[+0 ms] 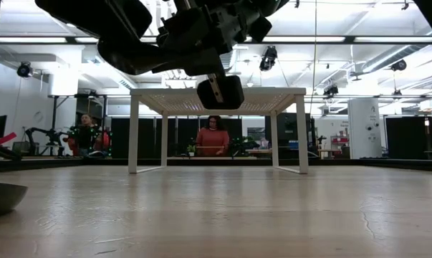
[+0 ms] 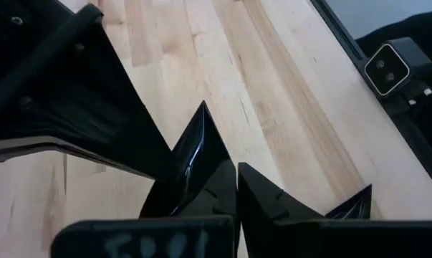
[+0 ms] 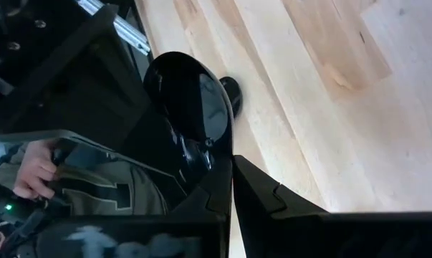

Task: Pick & Place Mini shaped plates
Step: Stack the drop shaped plate on top of the drop shaped plate on the shelf

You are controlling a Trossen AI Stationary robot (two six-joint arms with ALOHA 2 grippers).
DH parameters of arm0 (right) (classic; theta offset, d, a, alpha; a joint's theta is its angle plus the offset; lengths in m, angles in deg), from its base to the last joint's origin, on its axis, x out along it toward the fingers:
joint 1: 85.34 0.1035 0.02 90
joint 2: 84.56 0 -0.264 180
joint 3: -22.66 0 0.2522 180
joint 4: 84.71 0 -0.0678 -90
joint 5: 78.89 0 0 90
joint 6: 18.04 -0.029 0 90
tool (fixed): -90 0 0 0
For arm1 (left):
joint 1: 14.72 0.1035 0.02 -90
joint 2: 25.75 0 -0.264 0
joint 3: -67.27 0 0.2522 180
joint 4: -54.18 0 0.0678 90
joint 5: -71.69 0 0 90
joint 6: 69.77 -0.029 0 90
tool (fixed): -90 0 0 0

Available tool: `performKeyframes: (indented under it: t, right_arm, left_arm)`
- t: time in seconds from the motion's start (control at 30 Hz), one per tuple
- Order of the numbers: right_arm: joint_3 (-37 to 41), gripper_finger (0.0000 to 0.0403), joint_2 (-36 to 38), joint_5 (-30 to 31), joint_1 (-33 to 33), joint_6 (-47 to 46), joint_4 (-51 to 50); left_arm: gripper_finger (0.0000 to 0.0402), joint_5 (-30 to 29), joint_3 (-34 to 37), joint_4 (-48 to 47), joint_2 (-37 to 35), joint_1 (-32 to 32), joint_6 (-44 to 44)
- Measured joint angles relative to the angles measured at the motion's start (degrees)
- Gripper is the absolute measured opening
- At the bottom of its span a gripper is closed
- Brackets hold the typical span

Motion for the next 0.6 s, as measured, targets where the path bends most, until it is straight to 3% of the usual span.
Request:
performKeyframes:
  t: [0.13,0.3,0.6]
  right_arm:
    - [0.0,0.0019,0.4,-0.1,0.0,0.9,0.5]
    - [0.0,0.0064,1.8,-0.3,-0.5,3.1,1.2]
    - [0.0,0.0134,5.5,0.8,-1.4,14.8,0.0]
  left_arm:
    - [0.0001,0.4,0.0,-0.1,0.0,0.0,0.6]
    - [0.0001,0.5,0.0,-0.6,0.0,0.0,0.6]
    - [0.0,-2.6,0.0,-3.5,0.0,-0.3,0.1]
